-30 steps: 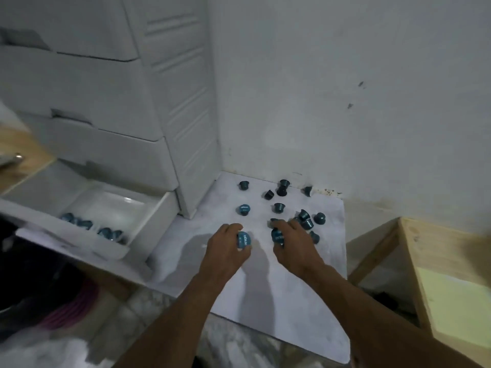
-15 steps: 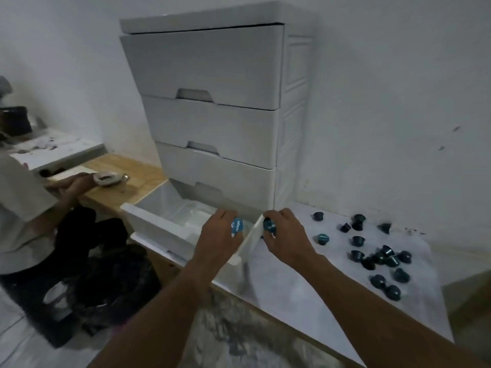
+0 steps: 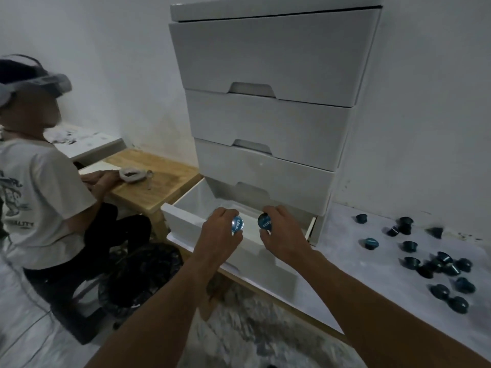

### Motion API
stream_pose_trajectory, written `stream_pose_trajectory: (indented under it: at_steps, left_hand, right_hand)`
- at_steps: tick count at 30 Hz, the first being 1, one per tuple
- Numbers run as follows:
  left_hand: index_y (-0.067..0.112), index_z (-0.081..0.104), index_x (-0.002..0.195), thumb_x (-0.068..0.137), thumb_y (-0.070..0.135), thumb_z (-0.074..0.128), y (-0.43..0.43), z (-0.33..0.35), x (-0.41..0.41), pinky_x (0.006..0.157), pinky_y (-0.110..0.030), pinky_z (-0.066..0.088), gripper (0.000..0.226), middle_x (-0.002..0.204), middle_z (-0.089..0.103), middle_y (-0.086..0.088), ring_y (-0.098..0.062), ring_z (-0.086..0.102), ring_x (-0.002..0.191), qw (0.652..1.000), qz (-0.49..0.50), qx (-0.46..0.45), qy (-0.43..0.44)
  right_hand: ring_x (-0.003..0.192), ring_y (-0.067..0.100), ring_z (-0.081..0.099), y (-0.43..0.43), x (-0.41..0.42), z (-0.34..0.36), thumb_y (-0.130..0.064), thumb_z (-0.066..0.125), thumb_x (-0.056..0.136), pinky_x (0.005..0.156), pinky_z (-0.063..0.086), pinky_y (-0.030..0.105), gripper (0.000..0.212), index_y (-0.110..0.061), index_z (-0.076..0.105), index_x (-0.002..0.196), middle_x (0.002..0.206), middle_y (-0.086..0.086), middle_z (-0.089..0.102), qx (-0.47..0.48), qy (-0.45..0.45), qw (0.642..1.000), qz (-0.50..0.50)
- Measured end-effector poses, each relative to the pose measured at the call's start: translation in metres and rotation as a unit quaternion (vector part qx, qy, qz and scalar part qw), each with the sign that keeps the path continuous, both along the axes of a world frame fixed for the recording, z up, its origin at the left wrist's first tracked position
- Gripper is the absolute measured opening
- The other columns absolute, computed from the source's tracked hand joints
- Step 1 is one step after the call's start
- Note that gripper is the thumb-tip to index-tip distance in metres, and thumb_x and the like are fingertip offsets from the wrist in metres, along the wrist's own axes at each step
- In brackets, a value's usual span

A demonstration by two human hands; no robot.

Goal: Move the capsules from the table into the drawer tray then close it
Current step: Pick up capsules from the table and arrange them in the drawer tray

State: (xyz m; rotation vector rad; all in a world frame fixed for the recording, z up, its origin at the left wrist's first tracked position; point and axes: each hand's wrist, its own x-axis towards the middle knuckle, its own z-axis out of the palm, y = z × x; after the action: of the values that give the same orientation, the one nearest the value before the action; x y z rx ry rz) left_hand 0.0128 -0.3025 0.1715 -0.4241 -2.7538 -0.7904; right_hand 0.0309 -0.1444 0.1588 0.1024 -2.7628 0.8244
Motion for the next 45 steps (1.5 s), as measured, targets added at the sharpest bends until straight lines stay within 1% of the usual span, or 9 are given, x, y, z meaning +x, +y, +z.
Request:
stream_pose_trajectory:
  at_steps: [6, 12, 15, 18, 27, 31, 38, 41, 45]
  left_hand:
    - [0.014, 0.056, 0.125, 0.083, 0.027, 0.070, -0.001, -0.013, -0.062, 0.095, -0.022, 0.039, 0.045, 0.125, 0.059, -0.004, -0.017, 0.056, 0.109, 0.998, -0.015, -0.023, -0.050]
    - [0.017, 0.057, 0.125, 0.085, 0.030, 0.067, -0.010, -0.026, -0.142, 0.088, -0.022, 0.040, 0.043, 0.121, 0.059, -0.003, -0.017, 0.054, 0.106, 0.988, -0.043, -0.082, -0.126]
    - [0.021, 0.058, 0.123, 0.085, 0.032, 0.066, -0.012, -0.036, -0.175, 0.081, -0.017, 0.033, 0.040, 0.118, 0.061, 0.000, -0.015, 0.056, 0.105, 0.977, -0.060, -0.138, -0.151]
    - [0.023, 0.060, 0.122, 0.084, 0.033, 0.066, -0.013, -0.046, -0.200, 0.079, -0.019, 0.036, 0.040, 0.116, 0.064, 0.001, -0.015, 0.059, 0.101, 0.963, -0.082, -0.194, -0.168]
    - [0.026, 0.057, 0.124, 0.086, 0.039, 0.062, -0.013, -0.074, -0.267, 0.071, -0.019, 0.034, 0.040, 0.116, 0.063, 0.000, -0.015, 0.059, 0.098, 0.921, -0.191, -0.274, -0.199]
    - [0.024, 0.061, 0.115, 0.086, 0.034, 0.061, -0.018, -0.088, -0.285, 0.060, -0.017, 0.029, 0.031, 0.112, 0.063, 0.002, -0.015, 0.058, 0.096, 0.901, -0.261, -0.289, -0.193]
    - [0.018, 0.066, 0.112, 0.078, 0.022, 0.069, -0.031, -0.126, -0.309, 0.072, -0.020, 0.039, 0.034, 0.108, 0.066, -0.006, -0.020, 0.061, 0.096, 0.857, -0.361, -0.259, -0.261]
    - [0.017, 0.065, 0.113, 0.077, 0.019, 0.071, -0.035, -0.132, -0.318, 0.072, -0.019, 0.038, 0.037, 0.109, 0.066, -0.006, -0.020, 0.061, 0.097, 0.853, -0.381, -0.238, -0.266]
    - [0.019, 0.064, 0.114, 0.072, 0.020, 0.077, -0.036, -0.139, -0.320, 0.076, -0.021, 0.040, 0.044, 0.112, 0.064, -0.004, -0.021, 0.060, 0.101, 0.847, -0.396, -0.225, -0.274]
  right_hand:
    - [0.101, 0.021, 0.052, 0.003, -0.063, -0.018, -0.017, 0.068, 0.085, 0.083, 0.035, 0.021, 0.038, -0.010, 0.054, 0.120, 0.116, 0.008, 0.054, -0.001, -0.038, 0.999, -0.005]
    - [0.097, 0.021, 0.053, 0.006, -0.134, -0.048, -0.019, 0.069, 0.084, 0.077, 0.034, 0.022, 0.030, -0.008, 0.060, 0.110, 0.110, 0.009, 0.056, -0.014, -0.118, 0.993, -0.007]
    - [0.090, 0.022, 0.055, 0.008, -0.162, -0.070, -0.019, 0.070, 0.082, 0.070, 0.034, 0.023, 0.021, -0.008, 0.063, 0.099, 0.104, 0.011, 0.059, -0.010, -0.153, 0.988, -0.003]
    - [0.089, 0.023, 0.055, 0.007, -0.181, -0.090, -0.019, 0.070, 0.081, 0.068, 0.033, 0.023, 0.018, -0.009, 0.062, 0.093, 0.102, 0.012, 0.059, -0.011, -0.184, 0.983, 0.003]
    - [0.095, 0.027, 0.056, -0.010, -0.210, -0.122, -0.016, 0.067, 0.080, 0.068, 0.033, 0.023, 0.023, -0.007, 0.063, 0.102, 0.104, 0.012, 0.057, -0.008, -0.242, 0.969, -0.039]
    - [0.098, 0.027, 0.057, -0.021, -0.216, -0.125, -0.015, 0.069, 0.078, 0.072, 0.036, 0.024, 0.030, -0.009, 0.064, 0.106, 0.104, 0.012, 0.059, -0.020, -0.253, 0.964, -0.085]
    - [0.108, 0.025, 0.056, -0.047, -0.217, -0.118, -0.016, 0.073, 0.078, 0.088, 0.041, 0.024, 0.041, -0.014, 0.062, 0.118, 0.117, 0.009, 0.059, -0.036, -0.287, 0.941, -0.177]
    - [0.104, 0.022, 0.058, -0.054, -0.215, -0.117, -0.014, 0.074, 0.077, 0.084, 0.044, 0.022, 0.035, -0.017, 0.066, 0.111, 0.113, 0.006, 0.063, -0.049, -0.296, 0.932, -0.202]
    - [0.112, 0.020, 0.056, -0.061, -0.215, -0.119, -0.013, 0.067, 0.082, 0.094, 0.044, 0.025, 0.037, -0.019, 0.063, 0.119, 0.123, 0.004, 0.062, -0.053, -0.306, 0.924, -0.222]
